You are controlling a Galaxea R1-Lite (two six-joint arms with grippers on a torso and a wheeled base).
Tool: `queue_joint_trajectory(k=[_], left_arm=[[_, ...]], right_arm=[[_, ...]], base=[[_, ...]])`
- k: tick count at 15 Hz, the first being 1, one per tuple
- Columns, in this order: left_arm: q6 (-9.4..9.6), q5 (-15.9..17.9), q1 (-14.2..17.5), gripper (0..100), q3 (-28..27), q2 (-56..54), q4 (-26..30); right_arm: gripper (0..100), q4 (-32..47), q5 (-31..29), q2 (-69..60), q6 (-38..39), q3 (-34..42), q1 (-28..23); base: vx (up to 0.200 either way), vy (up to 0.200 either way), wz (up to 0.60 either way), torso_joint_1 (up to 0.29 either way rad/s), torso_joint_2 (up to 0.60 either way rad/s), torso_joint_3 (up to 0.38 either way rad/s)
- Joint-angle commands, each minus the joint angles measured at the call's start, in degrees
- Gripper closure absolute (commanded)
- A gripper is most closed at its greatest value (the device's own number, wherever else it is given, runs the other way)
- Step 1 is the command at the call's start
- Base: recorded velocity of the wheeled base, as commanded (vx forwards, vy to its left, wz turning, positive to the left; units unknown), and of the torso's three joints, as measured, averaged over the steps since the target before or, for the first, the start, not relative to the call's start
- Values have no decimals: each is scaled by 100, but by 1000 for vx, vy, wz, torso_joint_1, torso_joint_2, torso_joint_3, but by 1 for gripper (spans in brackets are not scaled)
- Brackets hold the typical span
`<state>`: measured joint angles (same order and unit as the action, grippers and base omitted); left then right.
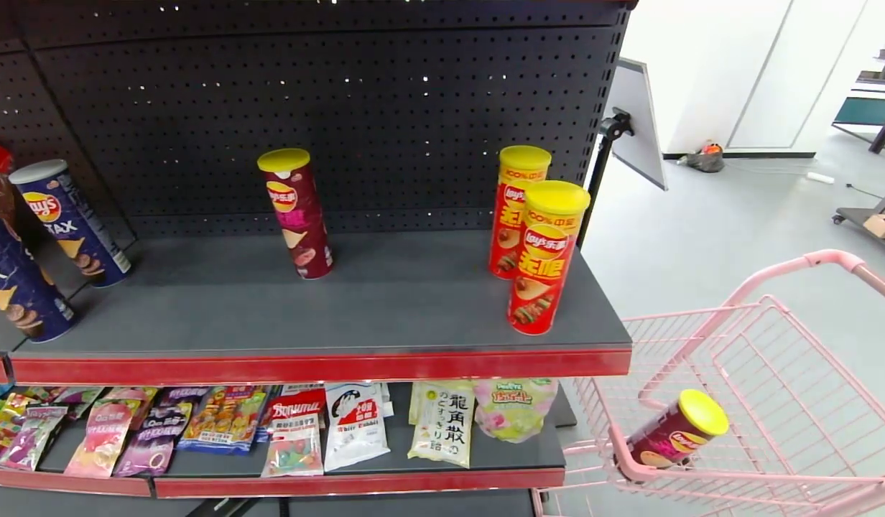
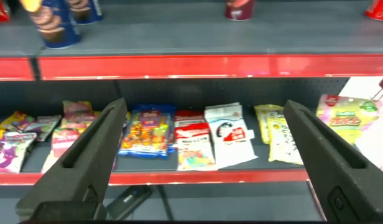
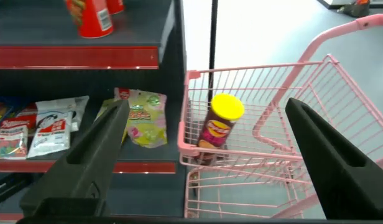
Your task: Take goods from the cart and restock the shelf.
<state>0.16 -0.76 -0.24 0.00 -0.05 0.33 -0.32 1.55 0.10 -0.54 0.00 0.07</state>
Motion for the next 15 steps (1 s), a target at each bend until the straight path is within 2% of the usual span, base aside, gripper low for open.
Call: queue_joint_trajectory(k=[1,4,9,15], left_arm=[[2,-4,-2,0,0,5,2],[2,-4,-2,0,0,5,2],[-7,-4,-2,0,0,5,2],[-7,-4,-2,0,0,5,2]], right_arm=[[0,-3,3,-1,1,0,1],[0,-3,3,-1,1,0,1],[0,-3,3,-1,10,0,1],[0,-3,3,-1,27,0,1]], base=[[0,-200,0,-7,2,2],[0,-200,0,5,-2,4],[0,0,0,0,0,0],[0,0,0,-132,317,179]])
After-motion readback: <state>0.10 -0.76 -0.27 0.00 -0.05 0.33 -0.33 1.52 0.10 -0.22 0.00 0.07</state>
